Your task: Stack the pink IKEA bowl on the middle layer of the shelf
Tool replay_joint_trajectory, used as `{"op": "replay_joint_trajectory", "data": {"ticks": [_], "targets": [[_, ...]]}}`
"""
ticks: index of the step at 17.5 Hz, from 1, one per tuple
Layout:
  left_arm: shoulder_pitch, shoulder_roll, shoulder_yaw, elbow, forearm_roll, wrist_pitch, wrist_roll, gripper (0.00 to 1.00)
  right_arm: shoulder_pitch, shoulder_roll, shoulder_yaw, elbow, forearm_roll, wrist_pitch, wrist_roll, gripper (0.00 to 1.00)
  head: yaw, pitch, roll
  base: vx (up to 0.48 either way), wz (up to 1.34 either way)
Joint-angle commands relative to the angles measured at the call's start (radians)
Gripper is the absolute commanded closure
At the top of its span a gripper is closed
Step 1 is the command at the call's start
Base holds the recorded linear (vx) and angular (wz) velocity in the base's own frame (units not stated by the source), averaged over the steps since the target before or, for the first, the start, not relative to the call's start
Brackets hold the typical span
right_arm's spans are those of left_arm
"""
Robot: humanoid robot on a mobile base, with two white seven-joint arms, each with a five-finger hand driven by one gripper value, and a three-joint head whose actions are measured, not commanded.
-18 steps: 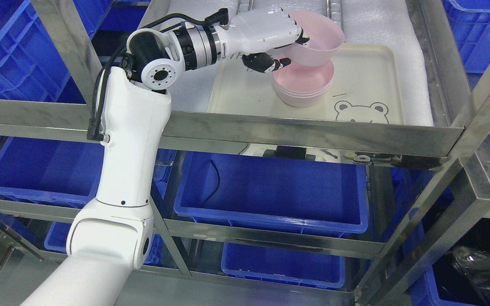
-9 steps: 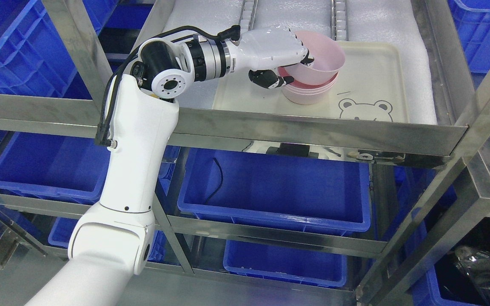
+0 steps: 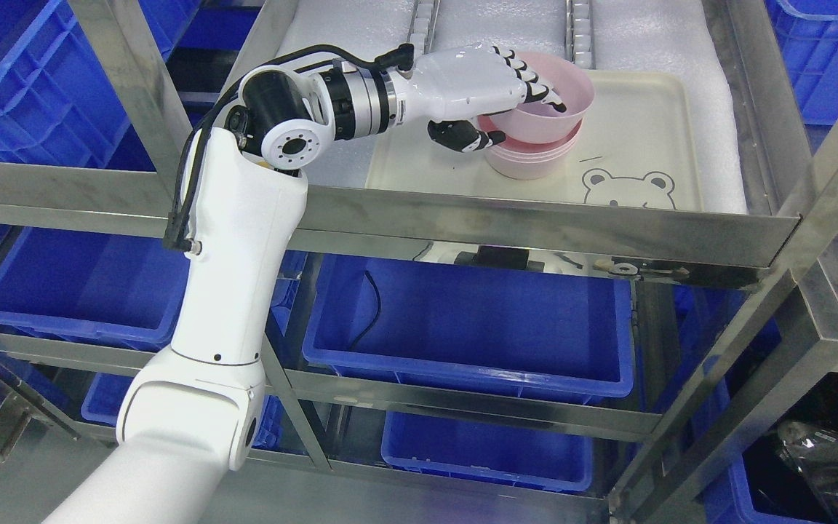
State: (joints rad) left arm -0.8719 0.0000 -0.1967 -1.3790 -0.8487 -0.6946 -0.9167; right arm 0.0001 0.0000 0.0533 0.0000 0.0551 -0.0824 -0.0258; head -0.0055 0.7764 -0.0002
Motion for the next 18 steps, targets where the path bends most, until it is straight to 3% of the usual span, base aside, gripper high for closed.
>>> {"op": "replay_joint_trajectory", "data": {"ticks": [1, 6, 9, 12, 18], "targets": [[-0.05, 0.017, 0.057, -0.003, 0.014, 0.004, 0.001, 0.09, 0.023, -0.017, 0.0, -0.017, 0.0, 0.0, 0.0, 0.0, 0.0, 0.0, 0.0, 0.0, 0.0], [-0.082, 0.017, 0.066, -0.003, 0.124, 0.03, 0.002, 0.08, 0.023, -0.017, 0.0, -0.017, 0.0, 0.0, 0.0, 0.0, 0.0, 0.0, 0.0, 0.0, 0.0], [-0.085, 0.017, 0.051, -0.012, 0.316, 0.141, 0.07, 0.08, 0.023, -0.017, 0.0, -0.017, 0.0, 0.0, 0.0, 0.0, 0.0, 0.0, 0.0, 0.0, 0.0], [-0.062, 0.017, -0.056, -0.024, 0.514, 0.148, 0.189, 0.08, 0.023, -0.017, 0.0, -0.017, -0.001, 0.0, 0.0, 0.0, 0.0, 0.0, 0.0, 0.0, 0.0], [0.084, 0.017, -0.265, -0.104, 0.539, 0.152, 0.257, 0.08, 0.023, -0.017, -0.001, -0.017, 0.0, 0.0, 0.0, 0.0, 0.0, 0.0, 0.0, 0.0, 0.0]]}}
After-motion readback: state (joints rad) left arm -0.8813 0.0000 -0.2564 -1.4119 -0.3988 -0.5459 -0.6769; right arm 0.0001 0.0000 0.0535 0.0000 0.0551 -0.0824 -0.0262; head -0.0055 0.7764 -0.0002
